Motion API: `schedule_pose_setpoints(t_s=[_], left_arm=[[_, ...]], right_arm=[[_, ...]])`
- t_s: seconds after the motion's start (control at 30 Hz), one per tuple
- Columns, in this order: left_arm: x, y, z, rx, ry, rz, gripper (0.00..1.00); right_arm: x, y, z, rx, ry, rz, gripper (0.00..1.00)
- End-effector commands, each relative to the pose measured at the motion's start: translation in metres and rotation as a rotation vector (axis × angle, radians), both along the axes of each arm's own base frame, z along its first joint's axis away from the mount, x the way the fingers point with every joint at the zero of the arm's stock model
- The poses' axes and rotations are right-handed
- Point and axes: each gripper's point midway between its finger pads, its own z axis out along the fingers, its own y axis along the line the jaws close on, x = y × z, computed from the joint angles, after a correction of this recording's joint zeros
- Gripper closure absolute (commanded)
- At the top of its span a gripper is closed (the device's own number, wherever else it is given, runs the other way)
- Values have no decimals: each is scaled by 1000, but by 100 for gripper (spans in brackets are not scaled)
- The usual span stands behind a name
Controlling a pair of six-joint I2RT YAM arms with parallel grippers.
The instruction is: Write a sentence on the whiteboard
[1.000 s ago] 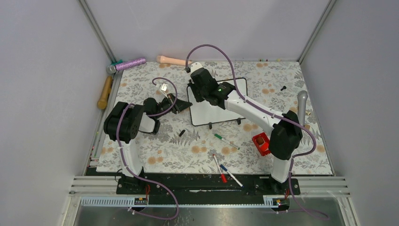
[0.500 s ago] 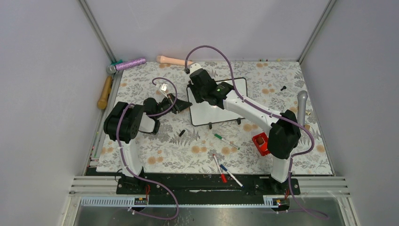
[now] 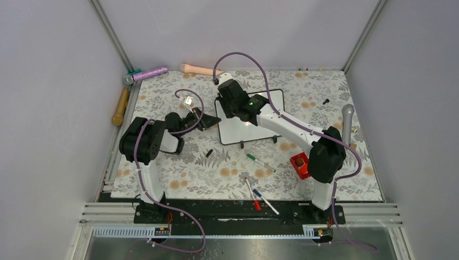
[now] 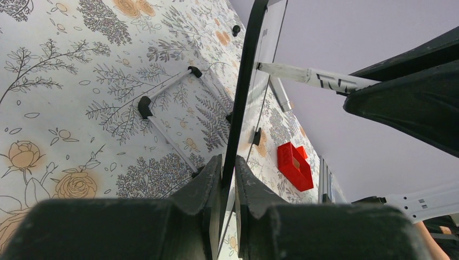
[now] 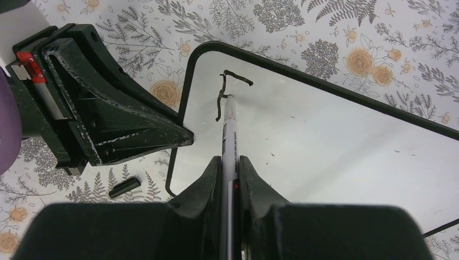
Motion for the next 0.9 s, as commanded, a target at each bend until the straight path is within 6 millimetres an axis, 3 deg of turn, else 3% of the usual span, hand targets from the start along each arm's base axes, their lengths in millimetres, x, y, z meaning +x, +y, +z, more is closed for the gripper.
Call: schedule_pose_setpoints(t_s=[0.0,0.43,0.87], left_arm=[[-3,-2,24,-13,-109,-17,96],[-4,-3,25,-14,-109,-19,96],[-4,-3,26,-14,-113,-19,97]], right_arm=[[7,-10,14,-26,-50,-51,100],[5,-16,19,-32,-59,-67,100],[-15,-13,51,126,-103,11,100]])
